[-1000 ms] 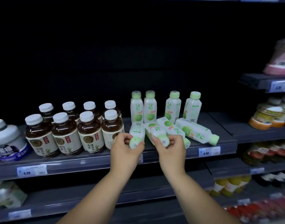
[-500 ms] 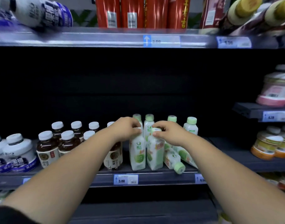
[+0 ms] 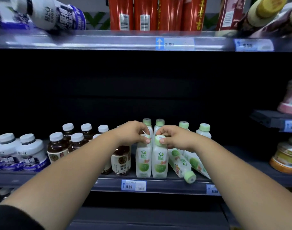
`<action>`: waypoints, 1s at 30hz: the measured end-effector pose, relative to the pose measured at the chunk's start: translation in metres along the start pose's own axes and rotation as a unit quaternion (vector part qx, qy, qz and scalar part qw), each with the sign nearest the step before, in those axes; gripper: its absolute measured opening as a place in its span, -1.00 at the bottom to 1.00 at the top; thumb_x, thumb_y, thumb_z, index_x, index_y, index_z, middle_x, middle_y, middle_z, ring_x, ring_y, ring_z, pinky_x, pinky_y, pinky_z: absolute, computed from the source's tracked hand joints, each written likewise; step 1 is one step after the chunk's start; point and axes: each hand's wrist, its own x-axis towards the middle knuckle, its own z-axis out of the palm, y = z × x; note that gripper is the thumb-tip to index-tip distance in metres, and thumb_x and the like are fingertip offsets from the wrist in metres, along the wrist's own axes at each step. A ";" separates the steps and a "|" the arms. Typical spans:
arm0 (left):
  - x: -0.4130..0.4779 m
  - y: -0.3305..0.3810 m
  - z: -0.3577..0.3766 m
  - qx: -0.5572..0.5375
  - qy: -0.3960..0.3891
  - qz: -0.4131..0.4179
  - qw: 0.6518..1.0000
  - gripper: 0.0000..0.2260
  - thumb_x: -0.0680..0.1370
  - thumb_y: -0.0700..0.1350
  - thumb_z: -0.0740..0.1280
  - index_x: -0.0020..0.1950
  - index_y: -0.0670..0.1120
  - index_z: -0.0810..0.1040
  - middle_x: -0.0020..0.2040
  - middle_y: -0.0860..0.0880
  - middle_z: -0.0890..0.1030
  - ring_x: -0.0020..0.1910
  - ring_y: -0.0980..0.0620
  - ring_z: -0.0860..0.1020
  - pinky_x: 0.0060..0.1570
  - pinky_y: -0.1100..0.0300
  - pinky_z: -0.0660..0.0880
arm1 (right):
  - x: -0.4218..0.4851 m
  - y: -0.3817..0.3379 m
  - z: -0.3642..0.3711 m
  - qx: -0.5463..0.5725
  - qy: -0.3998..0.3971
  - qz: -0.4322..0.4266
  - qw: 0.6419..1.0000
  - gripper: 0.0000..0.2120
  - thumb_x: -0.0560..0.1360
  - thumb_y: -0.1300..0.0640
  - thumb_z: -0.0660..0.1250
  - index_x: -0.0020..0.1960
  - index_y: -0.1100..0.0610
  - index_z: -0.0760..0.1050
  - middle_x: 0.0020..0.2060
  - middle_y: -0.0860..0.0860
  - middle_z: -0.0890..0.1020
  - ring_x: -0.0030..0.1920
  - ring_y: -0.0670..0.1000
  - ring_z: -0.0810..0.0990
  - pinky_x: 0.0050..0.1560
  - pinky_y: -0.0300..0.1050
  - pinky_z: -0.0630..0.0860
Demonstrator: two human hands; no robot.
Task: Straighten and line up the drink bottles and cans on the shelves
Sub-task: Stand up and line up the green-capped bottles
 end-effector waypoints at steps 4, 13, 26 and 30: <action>-0.001 -0.004 0.005 -0.007 0.021 0.004 1.000 -0.67 0.40 0.16 0.52 0.12 0.17 0.60 0.06 0.09 0.62 0.08 0.14 0.57 0.15 0.08 0.54 | 0.001 0.002 0.001 0.007 0.009 -0.007 1.000 -0.86 0.60 0.20 0.34 0.14 0.05 0.54 0.01 0.00 0.62 -0.05 -0.09 0.61 0.02 -0.15 0.58; 0.012 0.001 -0.012 0.026 -0.035 0.021 0.999 -0.69 0.37 0.21 0.52 0.03 0.14 0.61 -0.03 0.14 0.61 -0.01 0.17 0.57 -0.01 0.22 0.52 | 0.013 -0.004 -0.018 0.006 0.006 0.017 1.000 -0.82 0.53 -0.04 0.42 0.11 -0.04 0.62 0.07 -0.11 0.66 0.16 -0.11 0.61 0.21 -0.07 0.54; 0.106 -0.029 -0.012 0.010 0.000 -0.024 1.000 -0.47 0.54 -0.03 0.43 0.49 -0.03 0.38 0.45 -0.04 0.43 0.40 0.00 0.42 0.34 0.23 0.33 | 0.098 0.021 -0.025 -0.048 0.149 0.035 0.987 -0.52 0.61 0.05 0.32 0.51 0.06 0.35 0.42 0.06 0.46 0.38 0.03 0.44 0.34 -0.13 0.40; 0.112 -0.030 -0.009 0.043 -0.024 -0.007 0.999 -0.54 0.56 -0.06 0.40 0.45 -0.02 0.43 0.39 -0.02 0.48 0.31 0.04 0.46 0.16 0.34 0.31 | 0.104 0.025 -0.025 -0.068 0.169 0.031 0.983 -0.61 0.60 0.08 0.35 0.41 0.05 0.47 0.29 0.05 0.56 0.24 0.02 0.53 0.22 -0.14 0.47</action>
